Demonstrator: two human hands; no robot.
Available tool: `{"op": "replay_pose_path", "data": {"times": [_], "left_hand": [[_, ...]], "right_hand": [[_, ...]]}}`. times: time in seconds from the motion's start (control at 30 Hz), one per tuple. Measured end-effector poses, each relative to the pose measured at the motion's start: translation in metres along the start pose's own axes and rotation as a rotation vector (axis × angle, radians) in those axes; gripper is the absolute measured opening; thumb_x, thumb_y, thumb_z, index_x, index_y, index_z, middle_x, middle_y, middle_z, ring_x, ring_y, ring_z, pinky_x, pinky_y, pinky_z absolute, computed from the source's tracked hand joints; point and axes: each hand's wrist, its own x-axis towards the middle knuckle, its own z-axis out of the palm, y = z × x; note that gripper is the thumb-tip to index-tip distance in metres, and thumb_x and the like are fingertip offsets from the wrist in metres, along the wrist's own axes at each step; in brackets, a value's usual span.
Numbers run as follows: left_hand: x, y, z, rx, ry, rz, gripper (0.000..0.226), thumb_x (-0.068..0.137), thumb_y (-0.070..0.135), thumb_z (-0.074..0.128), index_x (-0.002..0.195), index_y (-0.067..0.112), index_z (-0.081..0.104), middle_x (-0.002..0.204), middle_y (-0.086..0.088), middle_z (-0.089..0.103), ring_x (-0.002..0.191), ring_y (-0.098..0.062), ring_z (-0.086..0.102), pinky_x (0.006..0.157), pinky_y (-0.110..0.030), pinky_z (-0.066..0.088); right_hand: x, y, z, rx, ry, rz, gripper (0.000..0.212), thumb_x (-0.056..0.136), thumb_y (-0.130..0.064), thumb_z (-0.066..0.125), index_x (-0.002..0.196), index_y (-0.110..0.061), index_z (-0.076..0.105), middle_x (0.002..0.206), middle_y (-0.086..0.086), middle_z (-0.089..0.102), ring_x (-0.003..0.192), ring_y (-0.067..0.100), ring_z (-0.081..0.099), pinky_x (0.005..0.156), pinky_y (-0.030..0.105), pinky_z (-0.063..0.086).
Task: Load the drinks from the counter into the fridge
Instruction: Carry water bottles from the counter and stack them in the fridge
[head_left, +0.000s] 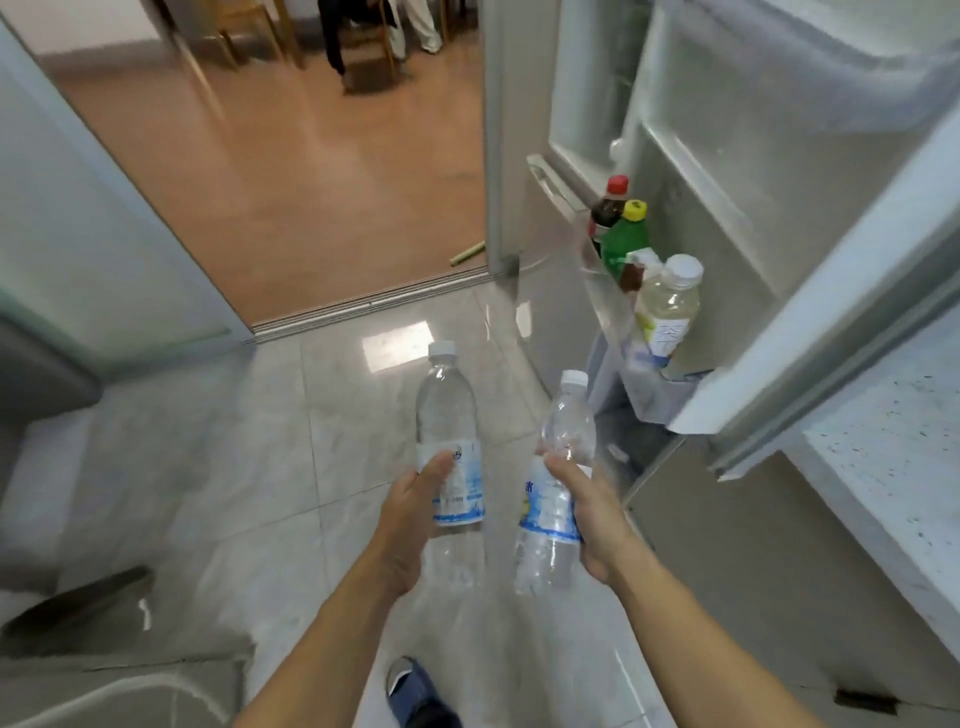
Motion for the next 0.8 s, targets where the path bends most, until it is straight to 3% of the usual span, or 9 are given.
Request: {"op": "replay_pose_path", "data": {"times": [0.23, 0.37, 0.5, 0.6, 0.8], "left_hand": [[0.051, 0.079, -0.113, -0.086, 0.049, 0.143, 0.034, 0.093, 0.041, 0.059, 0.112, 0.014, 0.067, 0.085, -0.004, 0.078, 0.070, -0.017, 0.075, 0.053, -0.027, 0.057], [0.079, 0.130, -0.152, -0.132, 0.023, 0.185, 0.038, 0.093, 0.042, 0.060, 0.119, 0.014, 0.065, 0.096, -0.010, 0.077, 0.084, -0.027, 0.075, 0.061, -0.034, 0.059], [0.116, 0.174, -0.169, -0.220, -0.008, 0.219, 0.043, 0.089, 0.043, 0.065, 0.120, 0.013, 0.064, 0.096, -0.014, 0.074, 0.082, -0.028, 0.072, 0.063, -0.036, 0.057], [0.147, 0.209, -0.169, -0.235, -0.043, 0.229, 0.042, 0.090, 0.043, 0.064, 0.118, 0.013, 0.063, 0.089, -0.012, 0.073, 0.075, -0.024, 0.071, 0.060, -0.034, 0.057], [0.223, 0.280, -0.159, -0.192, -0.091, 0.258, 0.045, 0.084, 0.047, 0.068, 0.116, 0.016, 0.065, 0.086, -0.009, 0.073, 0.072, -0.021, 0.071, 0.059, -0.033, 0.056]], "right_hand": [[0.051, -0.027, 0.156, -0.097, -0.096, -0.022, 0.051, 0.081, -0.030, 0.075, 0.126, -0.015, 0.056, 0.111, 0.020, 0.072, 0.098, 0.038, 0.071, 0.091, 0.058, 0.055], [0.072, -0.056, 0.223, -0.019, -0.193, 0.022, 0.048, 0.086, -0.032, 0.072, 0.128, -0.013, 0.057, 0.104, 0.017, 0.072, 0.089, 0.034, 0.071, 0.086, 0.049, 0.057], [0.097, -0.089, 0.263, 0.170, -0.318, 0.158, 0.048, 0.073, -0.047, 0.078, 0.098, -0.006, 0.076, 0.098, 0.017, 0.069, 0.082, 0.031, 0.069, 0.083, 0.045, 0.056], [0.123, -0.116, 0.284, 0.190, -0.379, 0.175, 0.049, 0.066, -0.050, 0.080, 0.085, -0.004, 0.077, 0.092, 0.017, 0.068, 0.076, 0.031, 0.067, 0.079, 0.043, 0.054], [0.199, -0.177, 0.318, 0.237, -0.332, 0.058, 0.047, 0.084, -0.043, 0.068, 0.112, -0.007, 0.058, 0.089, 0.016, 0.058, 0.071, 0.027, 0.060, 0.067, 0.038, 0.054]]}}
